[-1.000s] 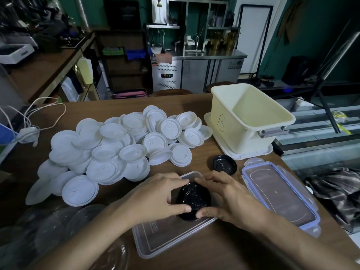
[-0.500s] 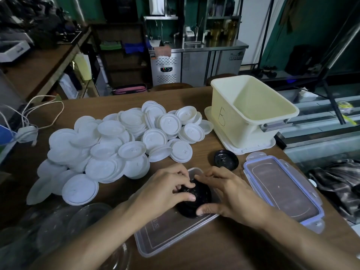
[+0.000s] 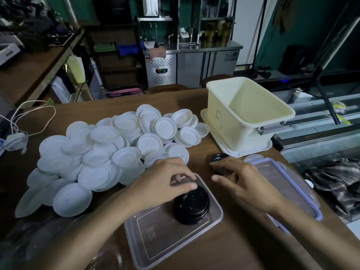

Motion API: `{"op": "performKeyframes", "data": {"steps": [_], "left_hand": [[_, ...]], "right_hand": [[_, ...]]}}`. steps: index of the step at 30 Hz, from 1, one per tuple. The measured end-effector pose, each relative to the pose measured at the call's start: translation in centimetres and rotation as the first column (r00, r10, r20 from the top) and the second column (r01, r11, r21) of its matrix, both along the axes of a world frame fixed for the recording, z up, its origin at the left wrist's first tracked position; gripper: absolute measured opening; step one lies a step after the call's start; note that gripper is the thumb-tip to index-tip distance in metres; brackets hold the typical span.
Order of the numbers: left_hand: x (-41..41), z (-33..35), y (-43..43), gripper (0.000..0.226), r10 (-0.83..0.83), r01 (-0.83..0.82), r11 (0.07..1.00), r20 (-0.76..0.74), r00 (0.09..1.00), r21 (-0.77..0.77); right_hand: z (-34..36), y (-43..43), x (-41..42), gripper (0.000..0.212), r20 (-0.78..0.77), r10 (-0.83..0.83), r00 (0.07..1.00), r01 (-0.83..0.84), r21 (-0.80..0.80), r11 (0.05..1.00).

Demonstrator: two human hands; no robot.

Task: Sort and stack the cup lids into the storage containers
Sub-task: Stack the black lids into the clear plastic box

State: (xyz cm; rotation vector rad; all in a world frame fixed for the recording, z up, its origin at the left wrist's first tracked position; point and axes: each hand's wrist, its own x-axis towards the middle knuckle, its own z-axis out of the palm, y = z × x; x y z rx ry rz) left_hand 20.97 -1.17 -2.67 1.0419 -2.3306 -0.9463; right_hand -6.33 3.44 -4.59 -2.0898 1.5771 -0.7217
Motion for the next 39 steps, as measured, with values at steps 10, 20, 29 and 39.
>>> {"op": "performKeyframes", "data": {"steps": [10, 20, 29, 39], "left_hand": [[-1.8, -1.2, -3.6, 0.007, 0.007, -0.007, 1.000, -0.026, 1.000, 0.017], [-0.1, -0.7, -3.2, 0.011, 0.068, -0.069, 0.997, -0.014, 0.998, -0.034], [1.0, 0.7, -0.5, 0.044, 0.181, -0.194, 0.979, -0.167, 0.969, -0.063], [2.0, -0.1, 2.9, 0.033, 0.210, -0.182, 0.972, -0.198, 0.957, 0.151]], "right_hand": [[-5.1, -4.1, -2.7, 0.036, -0.446, -0.101, 0.889, 0.071, -0.083, 0.994], [-1.9, -3.1, -0.4, 0.017, -0.160, -0.176, 0.971, 0.152, -0.153, 0.976], [4.0, 0.4, 2.9, 0.009, 0.269, 0.039, 0.962, -0.029, -0.040, 0.999], [1.9, 1.7, 4.1, 0.027, 0.532, -0.048, 0.845, -0.091, 0.232, 0.969]]}}
